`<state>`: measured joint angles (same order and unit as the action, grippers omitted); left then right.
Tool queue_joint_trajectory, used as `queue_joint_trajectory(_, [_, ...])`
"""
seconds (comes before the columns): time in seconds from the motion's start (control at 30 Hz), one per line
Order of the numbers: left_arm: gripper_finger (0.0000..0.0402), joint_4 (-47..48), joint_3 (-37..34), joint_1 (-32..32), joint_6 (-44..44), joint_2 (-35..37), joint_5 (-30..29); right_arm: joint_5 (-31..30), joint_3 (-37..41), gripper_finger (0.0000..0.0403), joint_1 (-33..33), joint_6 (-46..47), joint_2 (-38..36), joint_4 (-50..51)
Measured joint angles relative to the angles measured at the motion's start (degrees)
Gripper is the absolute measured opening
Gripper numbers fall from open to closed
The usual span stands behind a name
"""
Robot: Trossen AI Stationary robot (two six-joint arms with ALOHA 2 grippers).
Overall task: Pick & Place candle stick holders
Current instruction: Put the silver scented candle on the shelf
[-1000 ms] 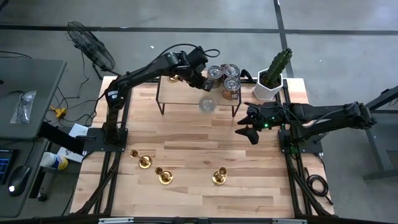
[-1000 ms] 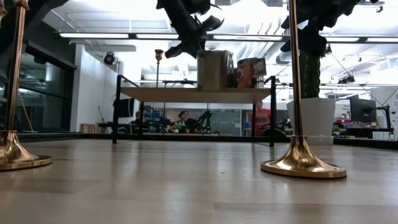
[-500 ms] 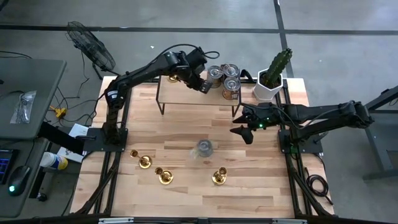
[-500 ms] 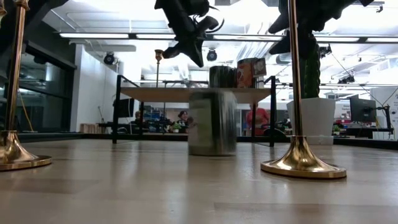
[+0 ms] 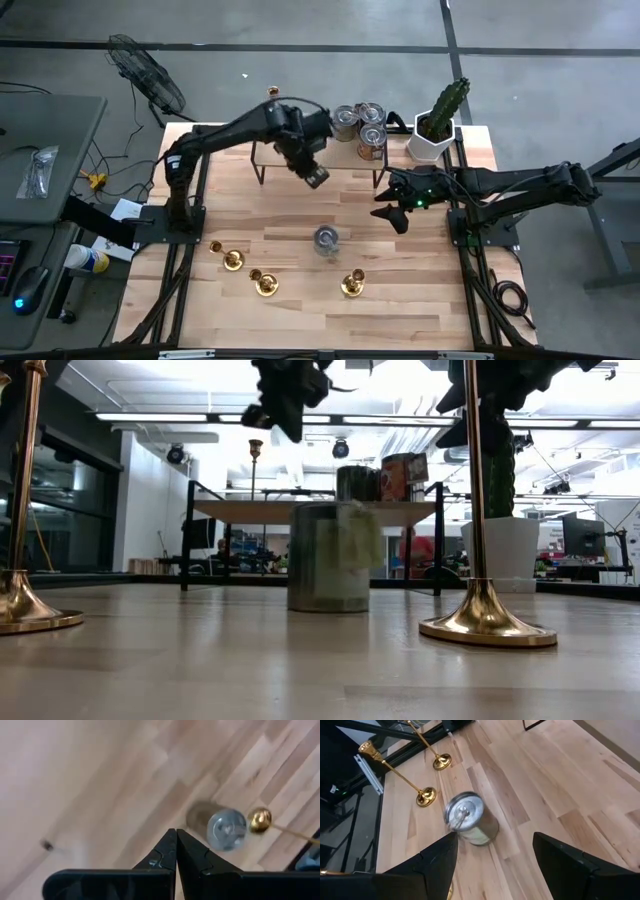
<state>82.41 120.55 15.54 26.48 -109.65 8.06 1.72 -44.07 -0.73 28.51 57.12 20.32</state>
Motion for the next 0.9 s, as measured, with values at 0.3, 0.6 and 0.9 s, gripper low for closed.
queue_joint_trajectory(0.3, [0.0, -3.3, -2.2, -8.0, 7.5, -1.6, -3.7, 0.0, 0.0, 0.0252, 0.0, 0.3, 0.0, 0.2])
queue_joint_trajectory(0.6, [0.006, -6.2, -3.1, -11.0, -1.4, -6.1, -0.6, 1.7, 0.0, 0.0252, 0.0, 0.4, 0.0, 0.6])
queue_joint_trajectory(0.9, [0.0196, -5.9, -3.1, -12.2, -6.6, -11.7, -2.8, 3.0, 0.0, 0.0252, 0.0, 0.8, 0.0, 1.7])
